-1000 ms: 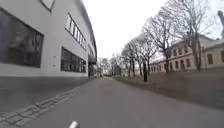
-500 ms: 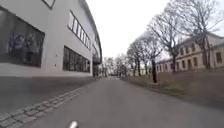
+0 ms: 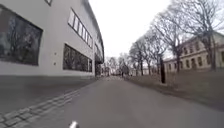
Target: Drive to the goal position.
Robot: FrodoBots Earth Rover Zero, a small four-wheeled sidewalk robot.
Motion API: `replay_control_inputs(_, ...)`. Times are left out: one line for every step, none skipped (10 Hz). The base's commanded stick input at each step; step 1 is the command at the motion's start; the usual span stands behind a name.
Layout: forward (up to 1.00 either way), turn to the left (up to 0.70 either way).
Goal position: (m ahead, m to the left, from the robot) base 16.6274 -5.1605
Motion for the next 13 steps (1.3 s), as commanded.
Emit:
replay_control_inputs(1.0, 0.01)
replay_control_inputs(1.0, 0.01)
replay_control_inputs(1.0, 0.01)
replay_control_inputs(1.0, 0.01)
replay_control_inputs(1.0, 0.06)
replay_control_inputs(1.0, 0.28)
replay_control_inputs(1.0, 0.41)
replay_control_inputs(1.0, 0.2)
replay_control_inputs(1.0, 0.01)
replay_control_inputs(1.0, 0.01)
replay_control_inputs(1.0, 0.01)
replay_control_inputs(1.0, 0.01)
replay_control_inputs(1.0, 0.01)
